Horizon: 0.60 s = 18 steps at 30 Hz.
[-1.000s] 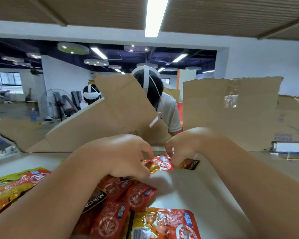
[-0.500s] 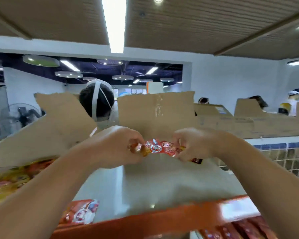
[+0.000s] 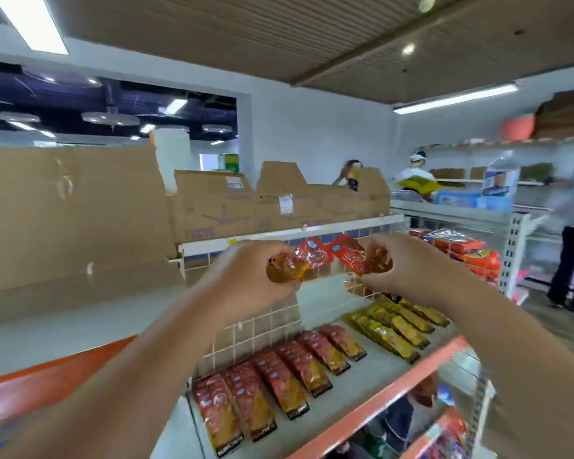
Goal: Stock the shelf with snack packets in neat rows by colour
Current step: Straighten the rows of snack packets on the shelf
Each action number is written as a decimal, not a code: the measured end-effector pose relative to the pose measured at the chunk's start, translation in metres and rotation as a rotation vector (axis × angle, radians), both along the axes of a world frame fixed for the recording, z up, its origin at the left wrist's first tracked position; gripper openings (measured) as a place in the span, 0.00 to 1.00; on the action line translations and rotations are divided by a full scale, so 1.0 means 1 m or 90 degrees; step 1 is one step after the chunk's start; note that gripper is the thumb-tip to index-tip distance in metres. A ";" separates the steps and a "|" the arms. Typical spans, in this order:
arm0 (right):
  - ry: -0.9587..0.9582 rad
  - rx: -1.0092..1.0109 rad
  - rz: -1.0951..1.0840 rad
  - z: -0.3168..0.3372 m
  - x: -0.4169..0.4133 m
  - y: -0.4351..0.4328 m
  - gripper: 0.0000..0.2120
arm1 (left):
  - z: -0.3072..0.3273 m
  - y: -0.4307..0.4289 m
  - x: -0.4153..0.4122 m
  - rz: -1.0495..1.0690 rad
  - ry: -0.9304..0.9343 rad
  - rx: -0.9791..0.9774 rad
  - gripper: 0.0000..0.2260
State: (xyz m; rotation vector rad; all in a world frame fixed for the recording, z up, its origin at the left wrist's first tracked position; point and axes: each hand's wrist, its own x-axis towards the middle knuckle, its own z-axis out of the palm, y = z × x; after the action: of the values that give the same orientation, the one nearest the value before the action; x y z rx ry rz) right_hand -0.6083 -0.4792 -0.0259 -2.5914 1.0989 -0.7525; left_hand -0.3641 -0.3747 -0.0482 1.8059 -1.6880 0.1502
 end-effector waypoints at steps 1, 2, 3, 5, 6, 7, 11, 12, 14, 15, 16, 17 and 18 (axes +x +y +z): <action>-0.003 0.001 -0.011 -0.007 -0.011 -0.007 0.11 | -0.007 -0.011 -0.010 -0.007 0.000 0.000 0.20; 0.000 -0.001 -0.030 -0.014 -0.025 -0.014 0.11 | -0.015 -0.026 -0.021 -0.018 0.001 0.005 0.20; 0.005 -0.002 -0.049 -0.023 -0.039 -0.022 0.11 | -0.024 -0.040 -0.031 -0.028 0.008 0.011 0.21; 0.013 0.021 -0.088 -0.042 -0.061 -0.037 0.12 | -0.043 -0.065 -0.049 -0.035 0.027 0.025 0.21; 0.016 0.034 -0.104 -0.052 -0.070 -0.045 0.12 | -0.053 -0.076 -0.057 -0.040 0.039 0.026 0.20; 0.017 0.047 -0.118 -0.062 -0.078 -0.053 0.12 | -0.062 -0.086 -0.064 -0.050 0.049 0.023 0.18; 0.007 0.073 -0.156 -0.101 -0.097 -0.085 0.12 | -0.101 -0.127 -0.080 -0.068 0.096 0.034 0.15; 0.010 0.076 -0.160 -0.110 -0.098 -0.094 0.12 | -0.113 -0.138 -0.079 -0.069 0.114 0.042 0.15; 0.023 0.079 -0.166 -0.128 -0.097 -0.113 0.11 | -0.138 -0.159 -0.076 -0.063 0.142 0.058 0.17; 0.032 0.079 -0.169 -0.137 -0.094 -0.124 0.11 | -0.149 -0.167 -0.073 -0.067 0.142 0.063 0.17; 0.035 0.084 -0.169 -0.147 -0.091 -0.134 0.11 | -0.159 -0.177 -0.069 -0.074 0.145 0.066 0.15; 0.034 0.092 -0.172 -0.156 -0.087 -0.145 0.11 | -0.167 -0.185 -0.066 -0.080 0.148 0.073 0.14; 0.028 0.097 -0.171 -0.164 -0.082 -0.156 0.11 | -0.173 -0.193 -0.063 -0.082 0.151 0.076 0.14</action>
State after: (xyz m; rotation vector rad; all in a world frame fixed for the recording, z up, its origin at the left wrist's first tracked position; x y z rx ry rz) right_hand -0.6901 -0.6353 -0.1902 -2.3729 1.4766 -0.6390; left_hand -0.4270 -0.5678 -0.2214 1.7163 -1.6656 -0.2153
